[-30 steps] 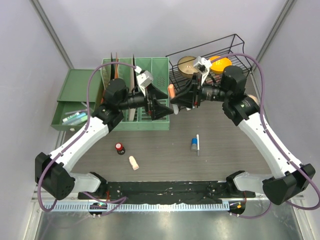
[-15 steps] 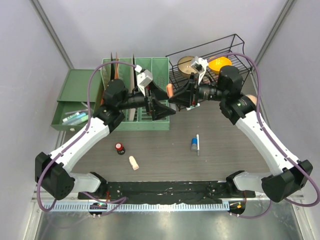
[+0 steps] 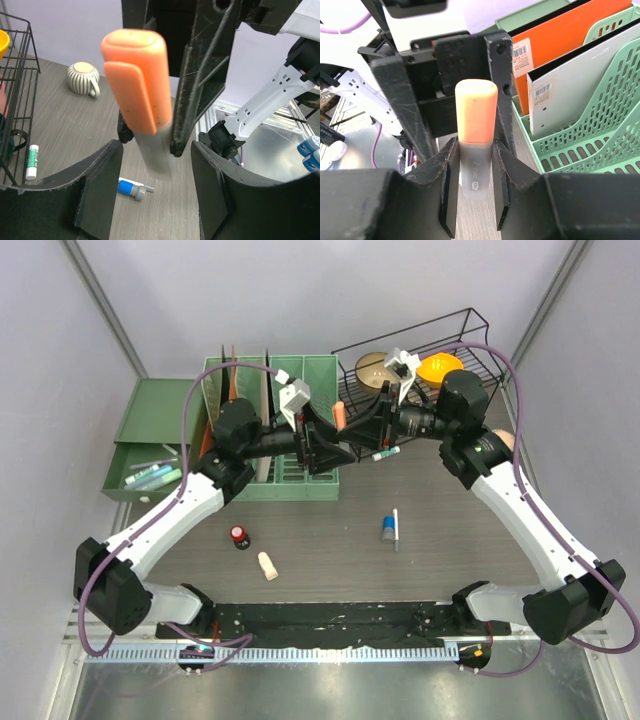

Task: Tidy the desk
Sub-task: Place the stationery in the drawer.

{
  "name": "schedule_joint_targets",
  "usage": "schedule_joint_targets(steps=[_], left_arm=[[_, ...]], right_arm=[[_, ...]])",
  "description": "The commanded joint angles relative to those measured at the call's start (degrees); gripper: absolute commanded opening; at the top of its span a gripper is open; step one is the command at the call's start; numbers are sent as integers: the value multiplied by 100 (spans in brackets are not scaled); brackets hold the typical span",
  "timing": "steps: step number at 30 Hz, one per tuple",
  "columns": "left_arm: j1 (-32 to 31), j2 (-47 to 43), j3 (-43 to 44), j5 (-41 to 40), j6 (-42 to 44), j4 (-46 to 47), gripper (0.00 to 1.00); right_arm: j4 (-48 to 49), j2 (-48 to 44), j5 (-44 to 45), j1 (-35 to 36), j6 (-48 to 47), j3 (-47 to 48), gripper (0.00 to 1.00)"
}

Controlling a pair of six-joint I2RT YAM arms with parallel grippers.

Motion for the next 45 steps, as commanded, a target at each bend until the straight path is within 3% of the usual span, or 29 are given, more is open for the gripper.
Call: schedule_joint_targets(steps=[1, 6, 9, 12, 13, 15, 18, 21, 22, 26, 28, 34, 36, 37, 40, 43, 45], left_arm=[[-30, 63, 161, -129, -31, 225, 57], [-30, 116, 240, -112, -66, 181, 54], [-39, 116, 267, -59, -110, 181, 46], [-39, 116, 258, -6, -127, 181, 29], [-39, 99, 249, -15, -127, 190, 17], [-39, 72, 232, -41, -93, 173, 0], [-39, 11, 214, -102, 12, 76, 0], [-30, -68, 205, -199, 311, -213, 0], [-30, -95, 205, -269, 382, -284, 0], [5, -209, 231, -340, 584, -557, 0], [31, -244, 249, -349, 593, -601, 0], [321, -516, 573, -410, 917, -1407, 0], [470, -691, 871, -533, 1558, -1969, 0], [514, -736, 1030, -620, 1899, -2807, 0], [926, -850, 1610, -718, 2833, -4129, 0], [1734, -930, 2120, -481, 3500, -5463, 0], [2323, -939, 2594, -568, 4518, -6266, 0]], right_arm=[[466, -49, -44, 30, 221, -42, 2], [475, -84, -61, 30, 283, -139, 2], [641, -84, -62, 30, 309, -209, 4], [634, -84, -44, 30, 310, -262, 13], [599, -101, 34, 30, 240, -288, 20], [546, -154, 79, 30, 187, -306, 21], [318, -215, 140, 30, 38, -288, 29], [45, -303, 298, 30, -200, -288, 45], [-16, -364, 351, 30, -235, -297, 58], [-376, -523, 589, 21, -516, -358, 86], [-439, -567, 624, 21, -560, -402, 95], [-929, -787, 914, -110, -973, -368, 98], [-1089, -857, 1071, -163, -1209, -333, 98], [-1263, -875, 1125, -207, -1289, -324, 98], [-1676, -866, 1274, -269, -1571, -244, 98], [-1959, -866, 1423, -295, -1773, -253, 98], [-1994, -936, 1485, -304, -1896, -384, 98]])
